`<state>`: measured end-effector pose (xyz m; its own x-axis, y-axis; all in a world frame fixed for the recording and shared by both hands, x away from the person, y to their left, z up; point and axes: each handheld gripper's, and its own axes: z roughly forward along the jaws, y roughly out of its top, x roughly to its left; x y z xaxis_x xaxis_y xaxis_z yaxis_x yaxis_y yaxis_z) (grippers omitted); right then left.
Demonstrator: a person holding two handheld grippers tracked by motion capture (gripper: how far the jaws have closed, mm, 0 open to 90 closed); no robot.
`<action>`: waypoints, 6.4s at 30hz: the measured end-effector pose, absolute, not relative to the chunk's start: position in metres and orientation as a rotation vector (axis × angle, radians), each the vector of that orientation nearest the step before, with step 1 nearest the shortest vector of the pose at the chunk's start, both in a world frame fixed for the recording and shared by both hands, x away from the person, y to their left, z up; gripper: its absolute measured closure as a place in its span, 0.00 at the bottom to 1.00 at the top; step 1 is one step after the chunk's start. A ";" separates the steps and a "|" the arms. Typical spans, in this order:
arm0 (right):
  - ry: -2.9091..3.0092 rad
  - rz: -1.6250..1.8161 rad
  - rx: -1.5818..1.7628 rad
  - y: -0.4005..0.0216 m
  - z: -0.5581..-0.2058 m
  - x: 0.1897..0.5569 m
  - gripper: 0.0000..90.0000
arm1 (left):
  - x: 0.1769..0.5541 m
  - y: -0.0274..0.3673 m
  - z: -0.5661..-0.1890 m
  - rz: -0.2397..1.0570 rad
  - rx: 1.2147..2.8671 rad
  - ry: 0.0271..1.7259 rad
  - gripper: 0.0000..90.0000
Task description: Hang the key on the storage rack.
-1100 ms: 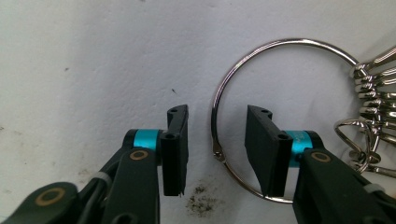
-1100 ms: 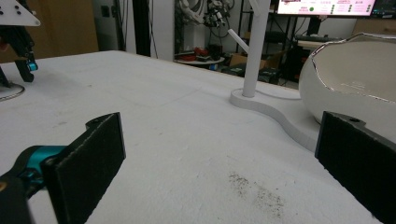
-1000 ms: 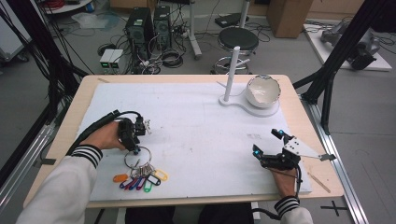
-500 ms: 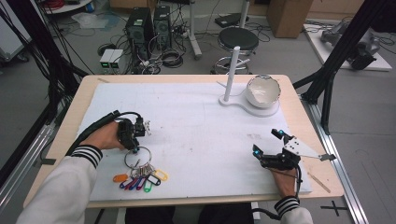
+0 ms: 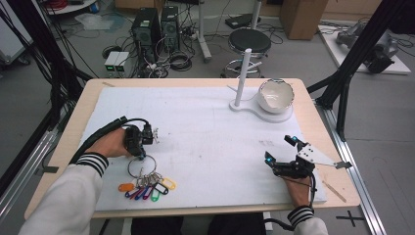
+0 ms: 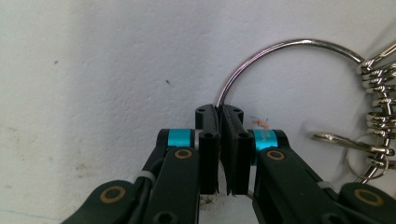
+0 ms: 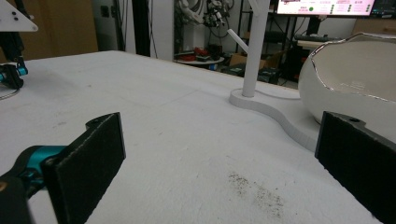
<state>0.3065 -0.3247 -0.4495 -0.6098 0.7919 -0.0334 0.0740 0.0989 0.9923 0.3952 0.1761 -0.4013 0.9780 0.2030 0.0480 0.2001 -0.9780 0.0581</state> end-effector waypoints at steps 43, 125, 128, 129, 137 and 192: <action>1.996 1.761 0.815 -0.295 -0.389 0.331 0.01 | 0.376 0.179 -0.313 0.113 2.537 0.403 0.97; 2.640 1.645 0.131 -0.168 -0.309 0.369 0.98 | 0.368 0.129 -0.294 0.012 2.044 0.125 0.96; 2.630 1.649 0.111 -0.167 -0.307 0.369 0.98 | 0.366 0.133 -0.294 0.045 2.019 0.118 0.87; 2.634 1.641 0.117 -0.167 -0.307 0.369 0.98 | 0.366 0.135 -0.295 0.045 2.011 0.123 0.83; 2.614 1.636 0.171 -0.181 -0.304 0.370 0.98 | 0.355 0.162 -0.308 0.135 1.955 0.158 0.45; 2.343 1.550 0.816 -0.279 -0.292 0.467 0.98 | 0.278 0.287 -0.446 0.618 1.503 0.704 0.02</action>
